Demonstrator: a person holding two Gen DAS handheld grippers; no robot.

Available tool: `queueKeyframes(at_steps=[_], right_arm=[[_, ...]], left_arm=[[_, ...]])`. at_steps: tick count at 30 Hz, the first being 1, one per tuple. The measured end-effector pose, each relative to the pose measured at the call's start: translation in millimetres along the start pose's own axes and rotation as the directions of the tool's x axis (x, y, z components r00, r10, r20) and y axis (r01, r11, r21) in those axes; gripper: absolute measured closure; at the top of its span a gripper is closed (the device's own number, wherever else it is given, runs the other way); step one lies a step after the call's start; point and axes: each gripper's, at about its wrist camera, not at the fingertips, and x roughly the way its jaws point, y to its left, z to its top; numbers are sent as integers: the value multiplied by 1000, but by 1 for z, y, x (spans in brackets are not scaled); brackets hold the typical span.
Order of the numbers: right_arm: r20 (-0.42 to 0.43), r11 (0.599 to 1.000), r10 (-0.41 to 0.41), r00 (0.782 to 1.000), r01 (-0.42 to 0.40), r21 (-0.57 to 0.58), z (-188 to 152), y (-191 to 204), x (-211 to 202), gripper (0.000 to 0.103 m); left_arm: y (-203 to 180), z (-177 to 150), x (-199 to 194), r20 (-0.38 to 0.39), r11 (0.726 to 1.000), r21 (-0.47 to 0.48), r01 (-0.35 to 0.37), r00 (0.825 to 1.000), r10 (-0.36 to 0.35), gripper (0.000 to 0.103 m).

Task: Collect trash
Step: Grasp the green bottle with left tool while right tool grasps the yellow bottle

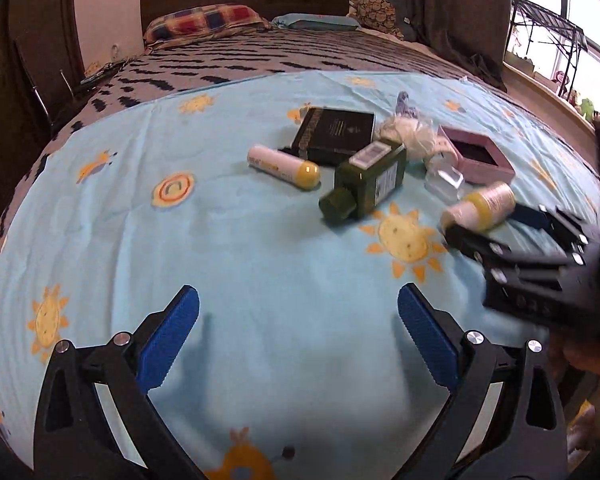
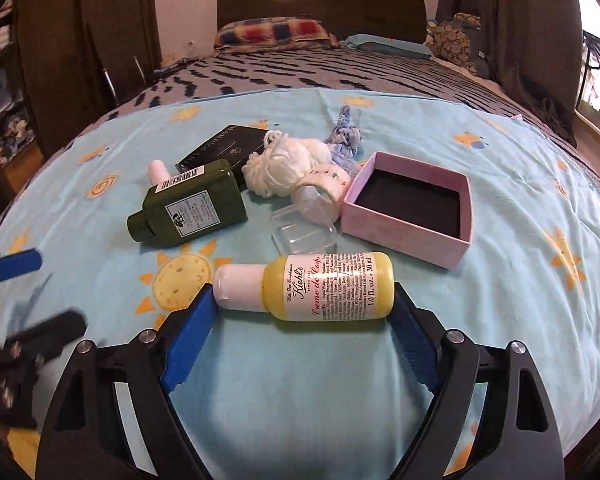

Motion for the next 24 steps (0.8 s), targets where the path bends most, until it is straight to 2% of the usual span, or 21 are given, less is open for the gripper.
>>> queueKeyframes(at_steps=[3, 8, 10, 14, 17, 18, 19, 21, 24], right_arm=[[8, 1000, 9, 1000, -9, 10, -7, -9, -11, 18], [15, 999, 27, 1000, -27, 22, -21, -22, -25, 18], [17, 999, 38, 999, -39, 30, -23, -25, -30, 18], [12, 997, 70, 997, -71, 44, -27, -30, -35, 18], [8, 997, 71, 997, -72, 40, -29, -30, -36, 18], [8, 997, 71, 997, -71, 37, -29, -29, -36, 18], [8, 997, 70, 997, -71, 35, -30, -29, -37, 18], [8, 997, 72, 997, -72, 36, -30, -30, -38, 18], [9, 997, 71, 997, -72, 37, -29, -30, -39, 18]], left_arm=[[0, 15, 8, 7, 999, -21, 32, 999, -32, 16], [-12, 40, 23, 23, 997, -16, 76, 997, -75, 20], [-19, 48, 29, 27, 995, 0, 96, 995, -96, 23], [-34, 61, 45, 11, 991, 37, 125, 992, -126, 24], [-46, 66, 56, 4, 991, 85, 106, 994, -107, 24], [-49, 67, 59, -2, 989, 97, 108, 994, -108, 30], [-51, 67, 61, -13, 988, 105, 112, 994, -112, 42], [-56, 67, 67, -34, 987, 130, 94, 995, -90, 55], [-59, 64, 66, -39, 985, 151, 84, 996, -79, 63]])
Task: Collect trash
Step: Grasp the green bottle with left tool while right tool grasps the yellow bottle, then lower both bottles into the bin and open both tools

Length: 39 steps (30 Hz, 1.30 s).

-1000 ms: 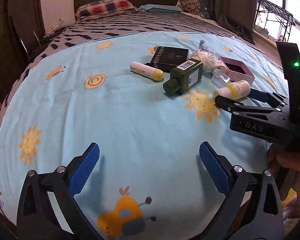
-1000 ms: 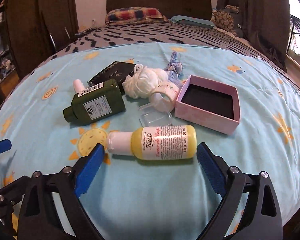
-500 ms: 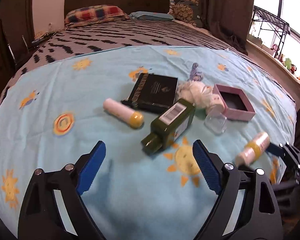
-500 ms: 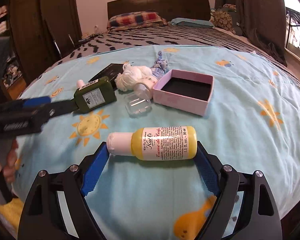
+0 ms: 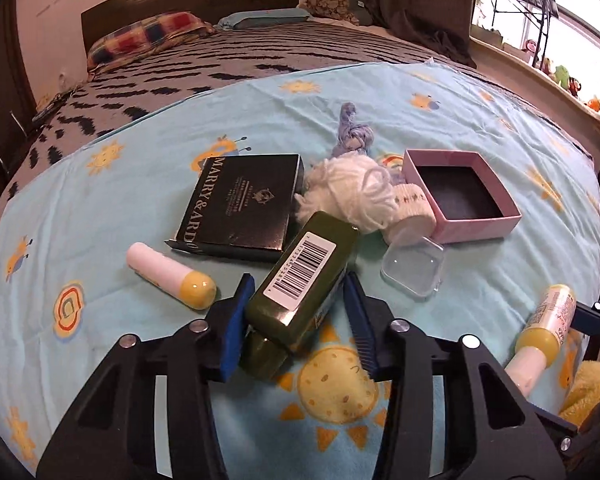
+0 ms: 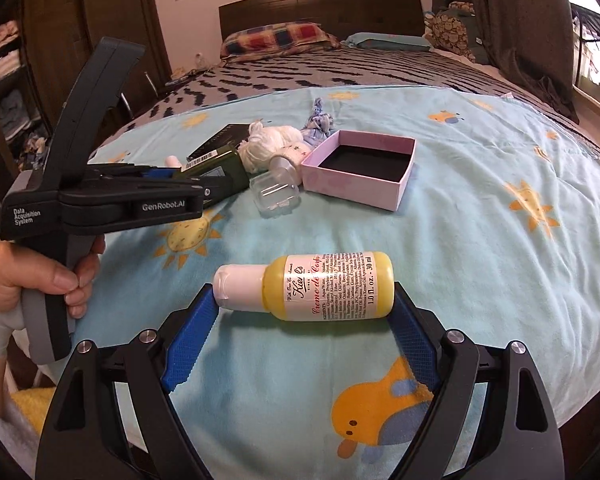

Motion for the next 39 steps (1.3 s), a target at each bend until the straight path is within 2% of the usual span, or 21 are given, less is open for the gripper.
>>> queueKeyframes(at_steps=[3, 7, 13, 21, 27, 33, 39], right_arm=[[10, 1000, -1, 1000, 1, 2, 0, -1, -5, 18], [32, 1000, 0, 999, 0, 4, -2, -2, -18, 18], [49, 1000, 9, 999, -10, 6, -12, -2, -37, 18], [63, 999, 37, 997, -37, 7, -42, 0, -76, 18], [25, 998, 62, 998, -62, -9, -74, 7, -94, 18], [-44, 999, 48, 998, -48, -13, -112, 8, -98, 18], [-158, 999, 46, 986, -44, 20, -148, 5, -79, 18]], left_arm=[[0, -4, -9, 8, 1000, -4, 2, 1000, -2, 72], [-1, -14, -29, 24, 1000, -15, 3, 1000, -2, 77], [-3, -39, -70, 46, 999, -31, 13, 999, -11, 79], [-19, -100, -133, 87, 998, -47, 47, 995, -43, 79], [-35, -153, -161, 90, 994, -70, 88, 993, -81, 79], [-53, -202, -166, 22, 990, -80, 115, 993, -114, 79], [-64, -242, -132, -107, 988, -92, 126, 985, -136, 79]])
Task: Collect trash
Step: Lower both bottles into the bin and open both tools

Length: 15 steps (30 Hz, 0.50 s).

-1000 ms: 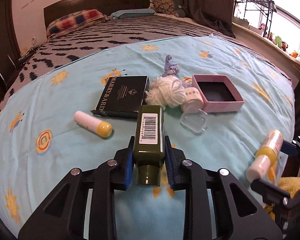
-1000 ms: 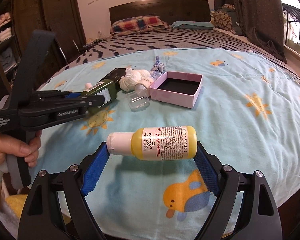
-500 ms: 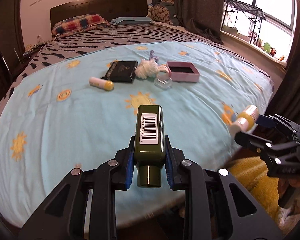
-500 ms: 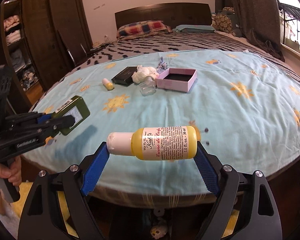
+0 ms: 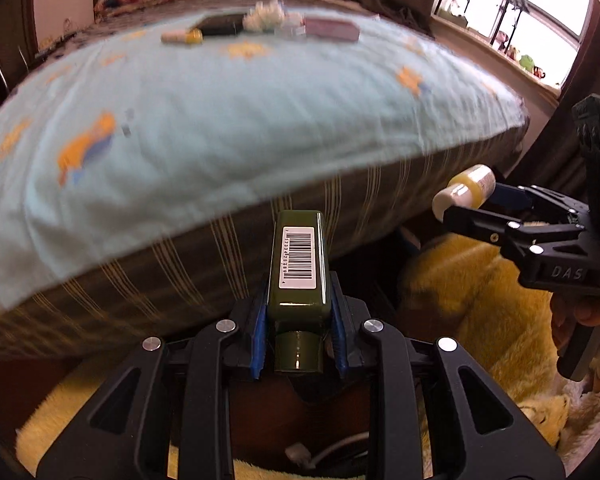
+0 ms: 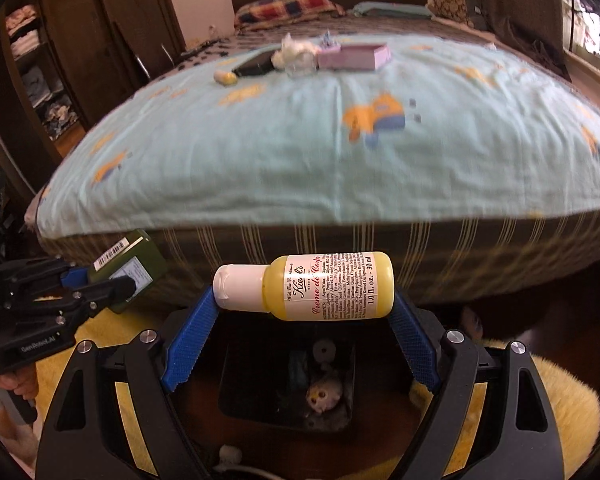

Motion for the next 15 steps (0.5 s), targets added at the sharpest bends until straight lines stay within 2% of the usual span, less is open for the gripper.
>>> queueKeyframes(at_steps=[2, 9, 15], right_arm=[[-29, 1000, -18, 999, 18, -9, -10, 1, 9, 18], [-137, 999, -29, 990, 32, 23, -34, -7, 51, 18], [-197, 998, -17, 980, 27, 52, -50, -7, 76, 18]], left_arm=[[-2, -11, 19, -39, 1000, 18, -9, 999, 10, 79], [6, -33, 84, -166, 999, -36, 12, 986, -18, 79], [3, -41, 116, -214, 997, -72, 36, 976, -51, 79]])
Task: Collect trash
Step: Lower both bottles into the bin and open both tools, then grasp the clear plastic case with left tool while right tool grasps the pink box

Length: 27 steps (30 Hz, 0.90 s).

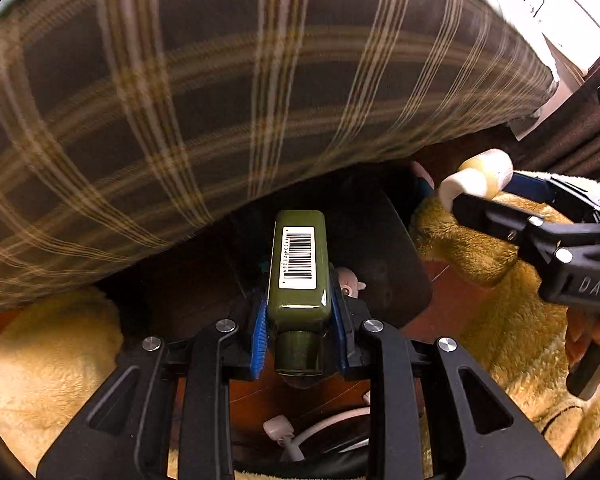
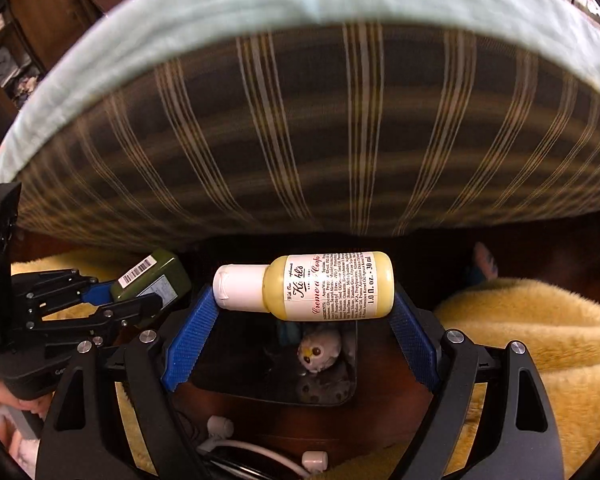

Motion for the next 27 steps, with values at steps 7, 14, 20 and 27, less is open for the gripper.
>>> queueKeyframes(at_steps=[7, 14, 20, 27], right_arm=[[-26, 1000, 0, 1000, 1, 11, -2, 0, 16, 18], [-25, 1000, 2, 1000, -2, 21, 2, -2, 24, 17], [-21, 999, -16, 1000, 17, 42, 10, -7, 20, 17], [23, 998, 9, 1000, -10, 67, 19, -14, -1, 15]], left_arm=[[-3, -9, 19, -54, 999, -16, 28, 998, -29, 79], [3, -3, 13, -40, 999, -27, 26, 999, -28, 75], [8, -8, 4, -17, 999, -49, 20, 1000, -21, 57], [8, -2, -19, 38, 999, -37, -19, 999, 20, 51]])
